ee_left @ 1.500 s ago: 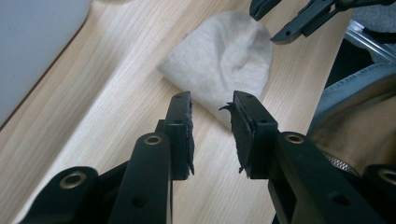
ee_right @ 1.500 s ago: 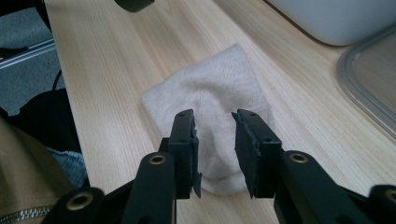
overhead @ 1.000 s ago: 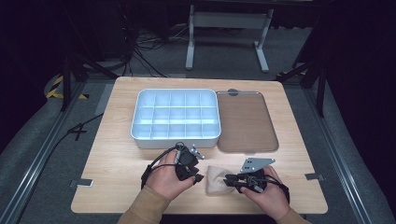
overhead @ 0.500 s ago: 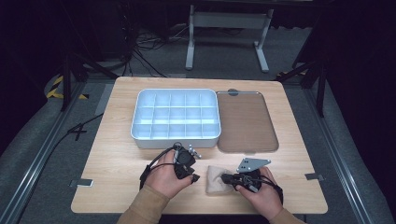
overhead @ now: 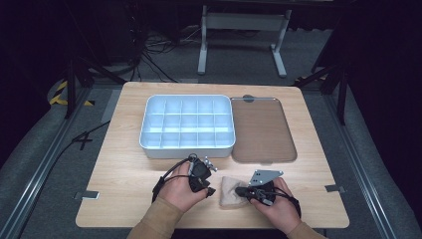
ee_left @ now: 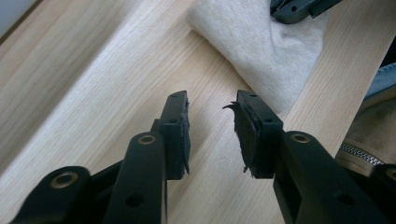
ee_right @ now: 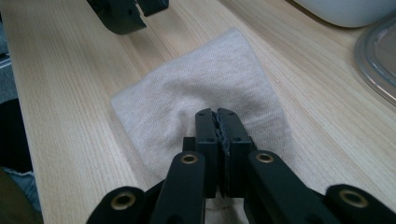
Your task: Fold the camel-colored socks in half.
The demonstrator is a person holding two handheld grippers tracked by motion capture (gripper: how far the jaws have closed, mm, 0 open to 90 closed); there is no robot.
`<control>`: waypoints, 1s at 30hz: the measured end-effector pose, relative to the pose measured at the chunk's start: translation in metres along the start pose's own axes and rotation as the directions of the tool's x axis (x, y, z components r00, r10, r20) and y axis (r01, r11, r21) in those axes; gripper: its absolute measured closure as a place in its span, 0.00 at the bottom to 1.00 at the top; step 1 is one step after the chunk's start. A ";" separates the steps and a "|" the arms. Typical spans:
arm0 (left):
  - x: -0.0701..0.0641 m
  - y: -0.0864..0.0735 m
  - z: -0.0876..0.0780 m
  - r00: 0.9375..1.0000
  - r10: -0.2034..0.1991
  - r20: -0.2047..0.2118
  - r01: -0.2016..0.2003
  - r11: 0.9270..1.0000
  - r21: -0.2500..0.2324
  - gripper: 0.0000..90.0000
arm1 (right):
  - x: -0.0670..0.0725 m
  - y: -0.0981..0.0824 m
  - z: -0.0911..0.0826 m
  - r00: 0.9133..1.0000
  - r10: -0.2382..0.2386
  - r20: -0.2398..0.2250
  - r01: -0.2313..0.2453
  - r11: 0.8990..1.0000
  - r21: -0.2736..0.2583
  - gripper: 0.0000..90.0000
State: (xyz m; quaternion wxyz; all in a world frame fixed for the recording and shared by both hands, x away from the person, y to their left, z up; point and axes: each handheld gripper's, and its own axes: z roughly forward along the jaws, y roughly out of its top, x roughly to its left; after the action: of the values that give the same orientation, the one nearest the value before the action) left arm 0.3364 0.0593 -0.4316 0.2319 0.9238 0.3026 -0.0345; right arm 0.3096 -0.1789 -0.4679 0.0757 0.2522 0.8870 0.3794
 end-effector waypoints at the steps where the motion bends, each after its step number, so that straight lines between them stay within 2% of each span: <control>1: 0.000 0.000 0.002 1.000 0.014 0.006 -0.014 1.000 -0.002 0.75 | 0.000 0.000 0.000 1.000 -0.009 0.001 0.009 1.000 0.001 0.98; 6: 0.000 0.000 0.009 0.999 0.050 0.008 -0.051 0.999 0.002 0.80 | 0.000 0.000 0.000 1.000 -0.021 0.002 0.021 1.000 0.001 0.99; 12: -0.002 0.002 0.015 0.996 0.087 -0.016 -0.087 0.996 0.019 0.88 | 0.000 0.001 0.000 1.000 -0.030 0.004 0.030 1.000 0.004 0.99; 13: -0.002 0.003 0.017 0.995 0.103 -0.019 -0.102 0.995 0.018 0.89 | 0.000 0.000 0.000 1.000 -0.029 0.003 0.029 1.000 0.003 0.99; 17: -0.005 0.004 0.020 0.993 0.113 -0.026 -0.113 0.993 0.028 0.94 | 0.001 0.000 0.000 0.999 -0.034 0.003 0.034 0.999 0.001 0.99; 21: -0.007 0.007 0.026 0.990 0.135 -0.031 -0.134 0.991 0.027 0.96 | 0.001 0.000 0.000 0.999 -0.034 0.004 0.034 0.999 0.002 0.99; 25: -0.010 0.009 0.028 0.985 0.170 -0.025 -0.169 0.985 0.023 0.92 | 0.001 0.000 0.000 1.000 -0.029 0.002 0.029 1.000 0.000 0.99; 30: -0.010 0.010 0.028 0.985 0.170 -0.029 -0.170 0.985 0.021 0.92 | 0.001 0.000 0.000 1.000 -0.029 0.002 0.029 1.000 -0.001 0.99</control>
State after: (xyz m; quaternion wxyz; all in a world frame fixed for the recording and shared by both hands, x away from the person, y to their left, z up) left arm 0.3361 0.0341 -0.4502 0.2210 0.9487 0.2259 -0.0032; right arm 0.3091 -0.1783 -0.4682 0.0820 0.2393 0.8904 0.3783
